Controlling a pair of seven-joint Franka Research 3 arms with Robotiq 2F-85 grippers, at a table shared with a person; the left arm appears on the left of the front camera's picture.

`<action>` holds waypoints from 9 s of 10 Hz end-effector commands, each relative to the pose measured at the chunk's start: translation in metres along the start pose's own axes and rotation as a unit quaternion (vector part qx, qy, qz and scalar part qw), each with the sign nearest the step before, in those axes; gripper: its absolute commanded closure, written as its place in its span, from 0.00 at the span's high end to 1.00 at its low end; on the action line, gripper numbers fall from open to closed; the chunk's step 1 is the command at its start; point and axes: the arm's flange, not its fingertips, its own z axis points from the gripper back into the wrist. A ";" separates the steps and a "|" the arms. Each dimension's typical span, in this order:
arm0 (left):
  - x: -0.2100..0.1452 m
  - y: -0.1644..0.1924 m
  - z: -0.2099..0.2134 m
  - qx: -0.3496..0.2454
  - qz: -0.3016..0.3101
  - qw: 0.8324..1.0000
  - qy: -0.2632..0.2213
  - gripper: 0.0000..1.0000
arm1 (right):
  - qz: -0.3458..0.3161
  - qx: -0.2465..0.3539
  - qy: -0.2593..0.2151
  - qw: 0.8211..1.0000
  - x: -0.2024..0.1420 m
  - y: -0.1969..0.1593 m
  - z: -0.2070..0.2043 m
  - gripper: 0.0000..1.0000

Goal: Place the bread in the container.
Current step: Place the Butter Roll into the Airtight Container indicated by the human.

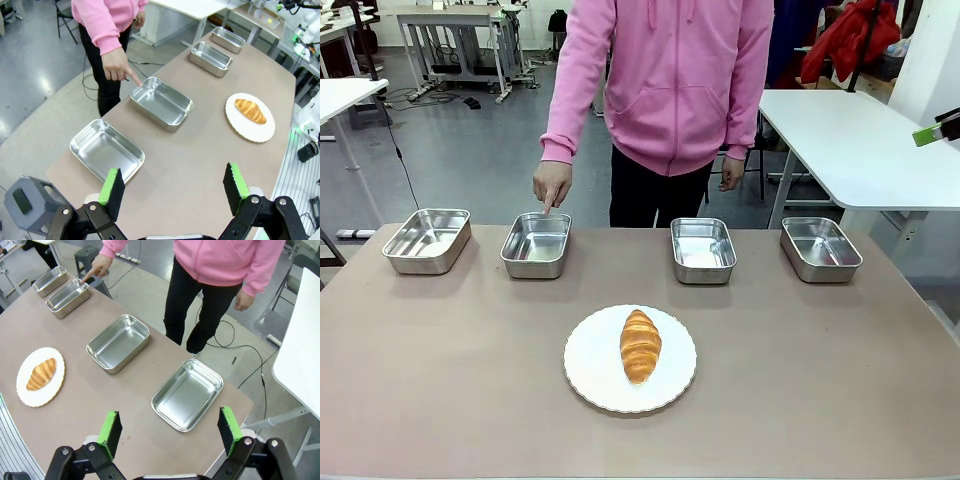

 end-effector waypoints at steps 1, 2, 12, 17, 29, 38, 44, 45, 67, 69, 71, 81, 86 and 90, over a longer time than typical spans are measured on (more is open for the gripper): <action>0.001 -0.001 0.000 -0.001 -0.004 1.000 -0.001 1.00 | 0.001 0.004 -0.006 1.000 0.002 0.000 0.000 1.00; 0.001 -0.001 0.000 -0.001 -0.004 1.000 -0.001 1.00 | 0.001 0.004 -0.006 1.000 0.002 0.000 0.000 1.00; 0.083 -0.116 -0.098 0.029 0.088 0.991 0.095 1.00 | 0.001 0.004 -0.006 1.000 0.002 0.000 0.000 1.00; 0.103 -0.231 -0.270 0.141 0.191 0.954 0.183 1.00 | 0.001 0.004 -0.006 1.000 0.002 0.000 0.000 1.00; 0.069 -0.320 -0.374 0.155 0.198 0.935 0.250 1.00 | 0.001 0.004 -0.006 1.000 0.002 0.000 0.000 1.00; 0.027 -0.397 -0.487 0.241 0.254 0.886 0.304 1.00 | 0.001 0.004 -0.006 1.000 0.002 0.000 0.000 1.00; -0.003 -0.401 -0.527 0.274 0.274 0.871 0.301 1.00 | 0.001 0.004 -0.006 1.000 0.002 0.000 0.000 1.00; -0.008 -0.397 -0.532 0.282 0.281 0.869 0.293 1.00 | 0.001 0.004 -0.006 1.000 0.002 0.000 0.000 1.00; -0.024 -0.366 -0.566 0.278 0.289 0.859 0.319 0.41 | 0.001 0.004 -0.006 1.000 0.002 0.000 0.000 1.00; -0.020 -0.367 -0.566 0.278 0.288 0.861 0.315 0.41 | 0.001 0.004 -0.006 1.000 0.002 0.000 0.000 1.00; 0.013 -0.379 -0.530 0.271 0.253 0.891 0.263 0.41 | 0.001 0.004 -0.006 1.000 0.002 0.000 0.000 1.00; 0.128 -0.113 -0.461 0.301 0.223 0.879 0.295 0.41 | 0.001 0.004 -0.006 1.000 0.002 0.000 0.000 1.00; 0.113 -0.106 -0.458 0.286 0.235 0.882 0.292 0.41 | 0.001 0.004 -0.006 1.000 0.002 0.000 0.000 1.00; 0.084 -0.075 -0.453 0.275 0.247 0.881 0.297 0.41 | 0.001 0.004 -0.006 1.000 0.002 0.000 0.000 1.00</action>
